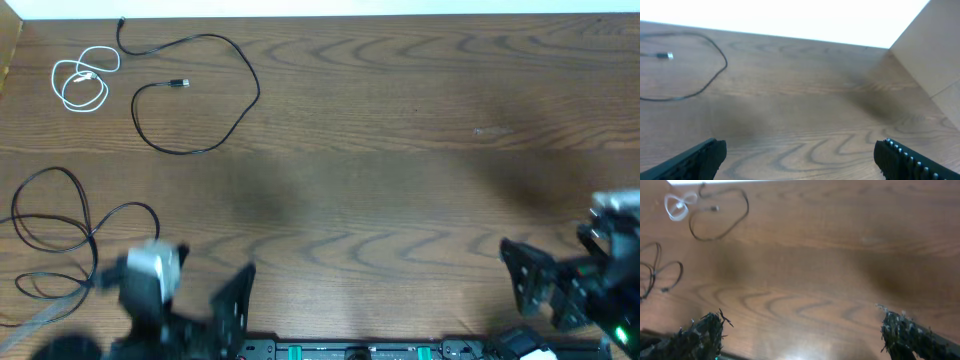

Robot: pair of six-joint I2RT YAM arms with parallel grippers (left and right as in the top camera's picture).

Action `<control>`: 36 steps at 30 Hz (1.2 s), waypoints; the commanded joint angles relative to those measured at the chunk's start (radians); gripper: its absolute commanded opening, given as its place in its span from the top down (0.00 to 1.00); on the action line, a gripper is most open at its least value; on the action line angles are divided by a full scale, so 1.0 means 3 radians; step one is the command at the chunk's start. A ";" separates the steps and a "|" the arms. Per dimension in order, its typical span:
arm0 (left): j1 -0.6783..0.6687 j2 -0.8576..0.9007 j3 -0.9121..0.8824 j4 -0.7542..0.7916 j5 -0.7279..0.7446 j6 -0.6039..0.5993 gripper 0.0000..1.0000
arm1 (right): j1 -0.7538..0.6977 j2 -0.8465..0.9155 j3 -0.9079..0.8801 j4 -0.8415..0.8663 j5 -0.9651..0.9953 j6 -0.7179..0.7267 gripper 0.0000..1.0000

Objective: Untangle cables

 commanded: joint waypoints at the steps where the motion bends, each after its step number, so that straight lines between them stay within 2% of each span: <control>1: 0.0006 -0.0303 0.0017 -0.0113 0.0029 0.0092 0.00 | -0.0017 -0.0225 -0.0271 0.0154 0.0136 0.0017 0.01; 6: 0.0006 -0.0549 0.0017 -0.0228 0.0029 0.0090 0.00 | -0.0017 -0.0469 -0.0693 0.0420 0.0137 0.0114 0.01; 12: 0.0005 -0.0559 0.0017 -0.0243 0.0031 0.0089 0.00 | -0.0017 -0.0469 -0.0959 0.0422 0.0137 0.0113 0.01; 36: 0.0005 -0.0559 0.0017 -0.0243 0.0031 0.0089 0.00 | -0.0017 -0.0468 -0.0983 0.0342 0.0197 0.0109 0.01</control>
